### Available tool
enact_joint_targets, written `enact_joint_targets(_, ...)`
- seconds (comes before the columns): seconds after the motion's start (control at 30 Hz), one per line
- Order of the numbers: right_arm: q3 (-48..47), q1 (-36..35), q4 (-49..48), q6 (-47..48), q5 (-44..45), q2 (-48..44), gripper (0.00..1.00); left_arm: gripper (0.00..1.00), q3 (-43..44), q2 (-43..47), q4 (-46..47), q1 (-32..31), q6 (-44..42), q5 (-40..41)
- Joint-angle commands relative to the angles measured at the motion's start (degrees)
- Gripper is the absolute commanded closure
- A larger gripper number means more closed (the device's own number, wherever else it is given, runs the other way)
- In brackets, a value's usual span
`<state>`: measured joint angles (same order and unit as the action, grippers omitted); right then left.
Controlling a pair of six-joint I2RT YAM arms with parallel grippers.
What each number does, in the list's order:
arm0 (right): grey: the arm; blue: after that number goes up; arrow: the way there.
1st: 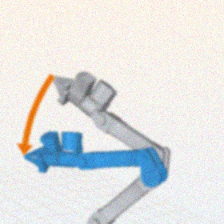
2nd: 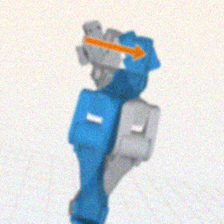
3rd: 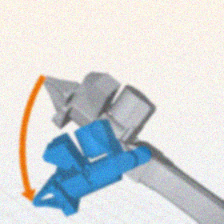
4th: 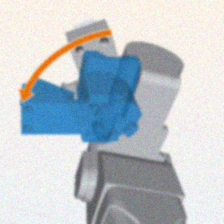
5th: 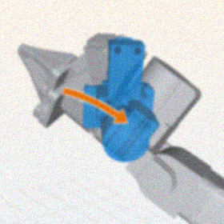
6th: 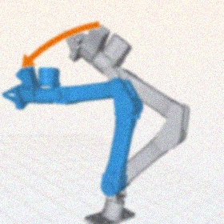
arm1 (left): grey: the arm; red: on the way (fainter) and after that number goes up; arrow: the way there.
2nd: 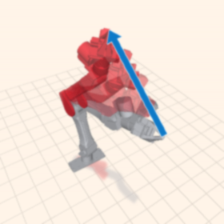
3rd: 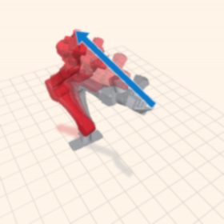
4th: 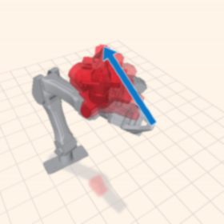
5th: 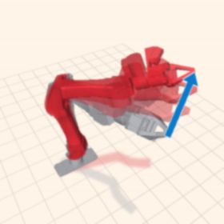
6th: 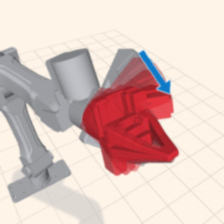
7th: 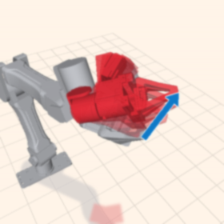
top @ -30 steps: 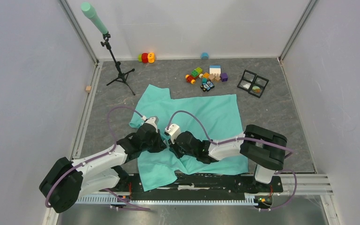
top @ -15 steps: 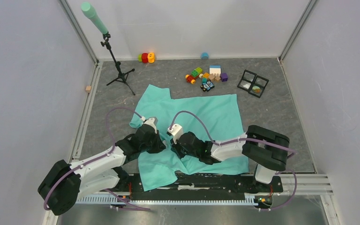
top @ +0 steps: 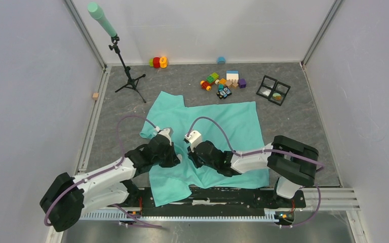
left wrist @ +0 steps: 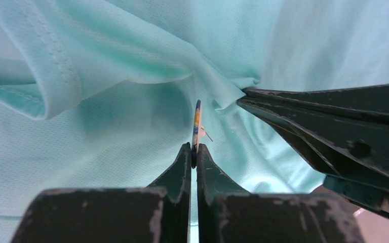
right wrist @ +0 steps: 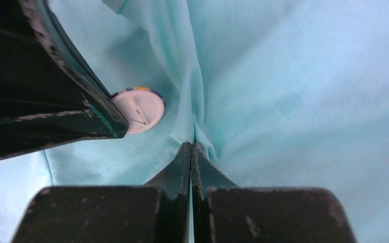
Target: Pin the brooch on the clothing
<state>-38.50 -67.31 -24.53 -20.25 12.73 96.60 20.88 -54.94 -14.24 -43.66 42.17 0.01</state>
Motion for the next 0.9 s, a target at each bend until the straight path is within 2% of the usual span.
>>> enact_joint_targets(0.0, 0.61, 0.24, -1.0, -1.27, 2.53, -3.7, 1.0, 0.98, 2.66, -4.73, 2.28, -0.68, 0.99, 0.25)
enact_joint_targets(0.17, 1.35, 0.27, -2.61, -1.47, 0.52, -5.6, 1.0, 0.98, 3.45, -7.81, 4.2, -1.16, 0.73, 0.25)
enact_joint_targets(0.3, 1.57, 0.25, -5.26, -1.09, -3.97, -5.49, 1.0, 0.98, 3.9, -7.98, 4.4, -1.25, 0.55, 0.38)
enact_joint_targets(0.63, 2.3, 0.25, -9.81, -0.36, -8.42, -5.07, 1.0, 0.98, 2.93, -8.53, 4.44, -1.26, 0.64, 0.25)
enact_joint_targets(0.87, 0.86, 0.25, -9.37, 0.43, -11.19, -3.14, 1.0, 0.98, 3.2, -8.79, 4.4, -1.25, 0.37, 0.25)
